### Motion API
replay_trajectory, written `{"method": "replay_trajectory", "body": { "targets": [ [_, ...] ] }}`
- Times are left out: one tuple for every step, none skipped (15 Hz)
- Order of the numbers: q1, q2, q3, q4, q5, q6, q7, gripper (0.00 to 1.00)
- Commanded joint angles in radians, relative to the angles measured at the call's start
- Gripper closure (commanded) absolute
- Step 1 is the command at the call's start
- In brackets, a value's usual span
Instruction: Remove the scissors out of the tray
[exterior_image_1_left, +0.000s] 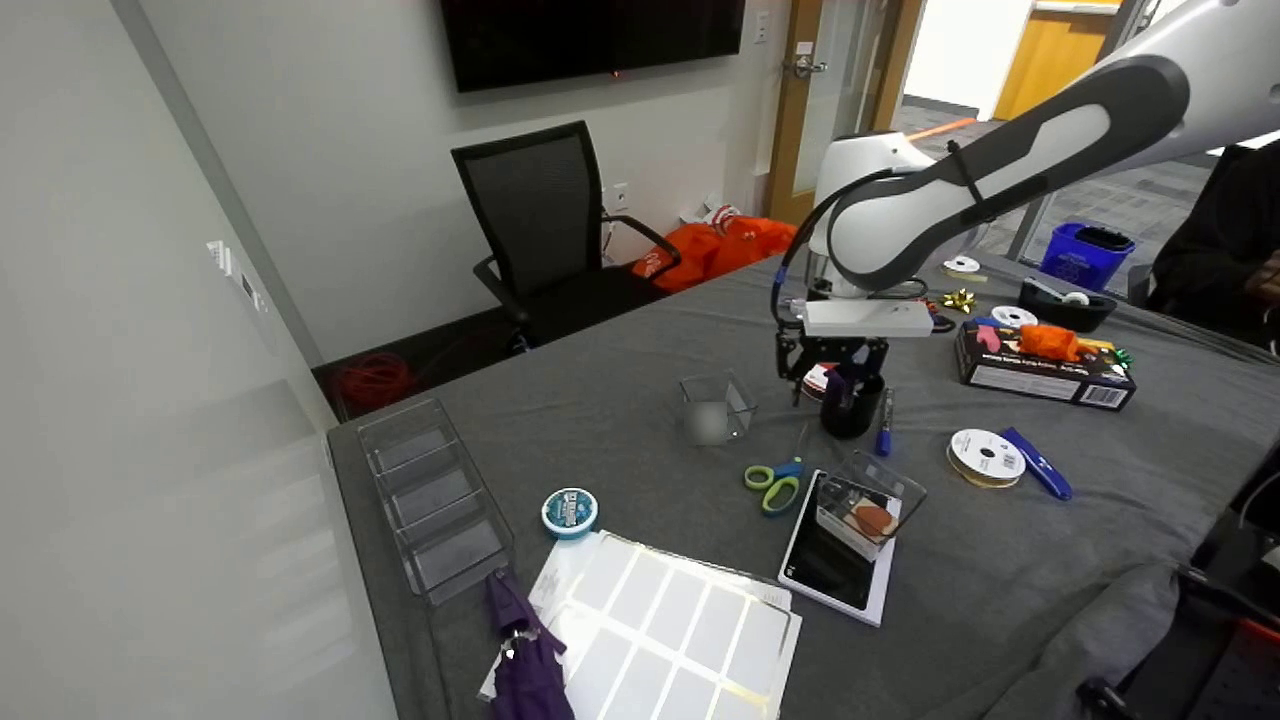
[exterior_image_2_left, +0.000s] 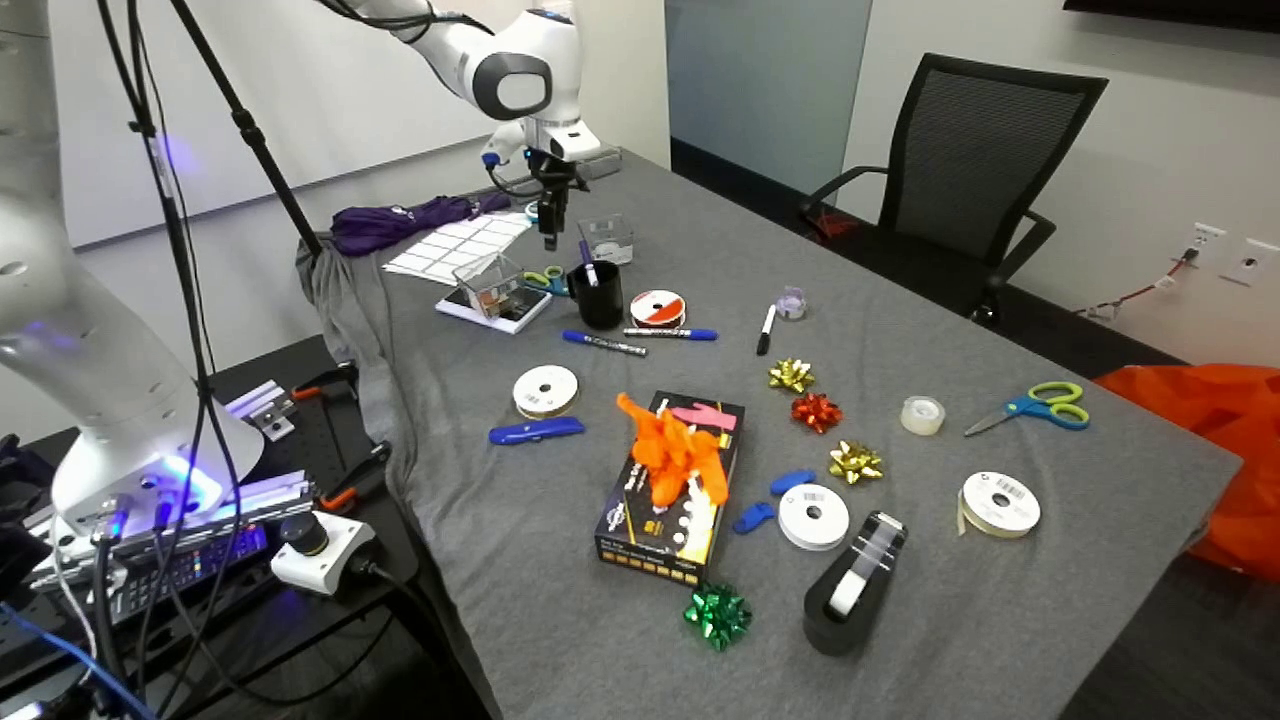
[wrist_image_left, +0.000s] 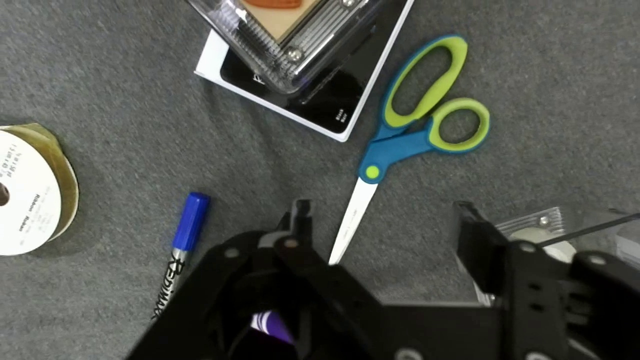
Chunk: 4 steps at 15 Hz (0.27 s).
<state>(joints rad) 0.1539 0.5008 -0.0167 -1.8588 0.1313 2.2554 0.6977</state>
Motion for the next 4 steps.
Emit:
{"method": "replay_trajectory", "body": {
  "targets": [
    [-0.01,-0.066,-0.001,-0.061,-0.005,-0.011,-0.031,0.01],
    [-0.003,-0.081,-0.01,-0.065,-0.028,-0.02,-0.025,0.0],
    [0.001,-0.1,-0.017,-0.066,-0.049,-0.032,-0.018,0.0],
    [0.002,-0.113,-0.02,-0.065,-0.066,-0.045,-0.017,0.0]
  ]
}}
